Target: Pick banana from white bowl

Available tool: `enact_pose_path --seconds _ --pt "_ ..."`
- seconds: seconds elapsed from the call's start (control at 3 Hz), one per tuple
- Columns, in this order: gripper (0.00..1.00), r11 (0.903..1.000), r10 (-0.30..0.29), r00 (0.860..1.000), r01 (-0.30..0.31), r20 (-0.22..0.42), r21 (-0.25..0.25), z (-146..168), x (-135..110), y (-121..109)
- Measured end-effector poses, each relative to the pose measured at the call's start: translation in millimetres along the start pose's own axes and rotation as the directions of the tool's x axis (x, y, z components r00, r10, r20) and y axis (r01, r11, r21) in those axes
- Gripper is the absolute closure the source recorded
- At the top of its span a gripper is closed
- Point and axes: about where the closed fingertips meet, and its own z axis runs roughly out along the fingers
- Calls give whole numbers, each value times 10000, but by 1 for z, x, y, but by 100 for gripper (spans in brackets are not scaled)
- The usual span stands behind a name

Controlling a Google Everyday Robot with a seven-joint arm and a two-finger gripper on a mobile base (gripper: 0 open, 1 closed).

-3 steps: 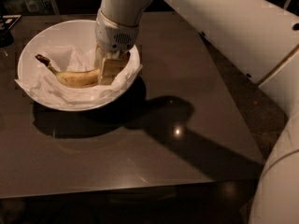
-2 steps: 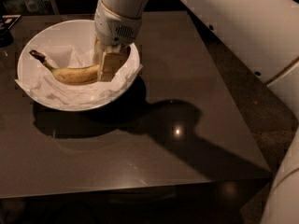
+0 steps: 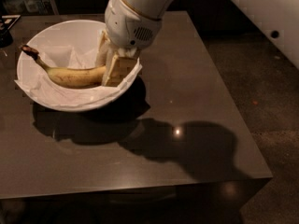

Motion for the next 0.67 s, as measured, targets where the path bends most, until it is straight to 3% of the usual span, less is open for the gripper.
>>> enact_pose_path --seconds 0.67 --pt "100 9958 563 9961 -609 686 678 -15 7 72"
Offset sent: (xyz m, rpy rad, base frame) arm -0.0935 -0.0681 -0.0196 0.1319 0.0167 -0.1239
